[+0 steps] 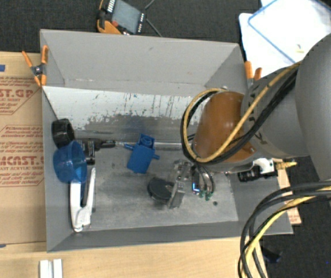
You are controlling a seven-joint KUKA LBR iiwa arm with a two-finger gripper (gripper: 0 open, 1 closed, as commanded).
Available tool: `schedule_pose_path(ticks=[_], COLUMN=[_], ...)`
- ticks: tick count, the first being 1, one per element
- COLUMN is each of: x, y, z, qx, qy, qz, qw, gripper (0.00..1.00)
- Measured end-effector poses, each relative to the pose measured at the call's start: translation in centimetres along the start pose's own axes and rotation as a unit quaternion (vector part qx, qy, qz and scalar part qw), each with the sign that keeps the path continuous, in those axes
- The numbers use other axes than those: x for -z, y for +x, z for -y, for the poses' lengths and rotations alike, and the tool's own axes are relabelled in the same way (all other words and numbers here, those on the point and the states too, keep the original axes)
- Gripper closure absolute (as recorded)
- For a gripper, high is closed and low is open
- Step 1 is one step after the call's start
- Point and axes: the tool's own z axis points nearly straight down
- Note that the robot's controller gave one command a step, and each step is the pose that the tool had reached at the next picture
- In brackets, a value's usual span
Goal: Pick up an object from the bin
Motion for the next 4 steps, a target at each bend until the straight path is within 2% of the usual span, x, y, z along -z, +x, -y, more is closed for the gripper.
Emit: schedule_pose_path(ticks=[1,2,3,4], x=[11.6,11.7,2.3,13.8], y=[-1.2,-1.1,2.1,2.0], z=[3.0,2.6,2.7,3.4], qx=[0.014,0.013,0.163,0.057], qy=[0.003,0.001,0.003,0.002], qz=[0.0001,0.0098,0.0060,0.0028], qw=[0.9999,0.9999,0.9866,0.9983], gripper=[1.00,1.00,1.00,1.00])
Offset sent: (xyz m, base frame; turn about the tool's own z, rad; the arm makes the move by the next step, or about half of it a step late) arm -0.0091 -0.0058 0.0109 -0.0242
